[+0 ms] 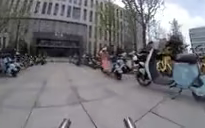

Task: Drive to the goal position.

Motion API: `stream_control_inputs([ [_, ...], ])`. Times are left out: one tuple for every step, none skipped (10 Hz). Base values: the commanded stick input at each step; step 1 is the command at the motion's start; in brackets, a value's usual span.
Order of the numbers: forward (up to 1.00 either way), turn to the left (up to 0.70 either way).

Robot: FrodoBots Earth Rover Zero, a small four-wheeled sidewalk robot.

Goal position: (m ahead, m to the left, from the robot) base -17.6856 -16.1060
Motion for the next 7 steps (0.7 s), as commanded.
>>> stream_control_inputs([
  [0.00,-1.00],
  [0.00,-1.00],
  [0.00,-1.00],
  [0.00,-1.00],
  [0.00,-1.00],
  [0.00,-1.00],
  [0.00,-1.00],
])
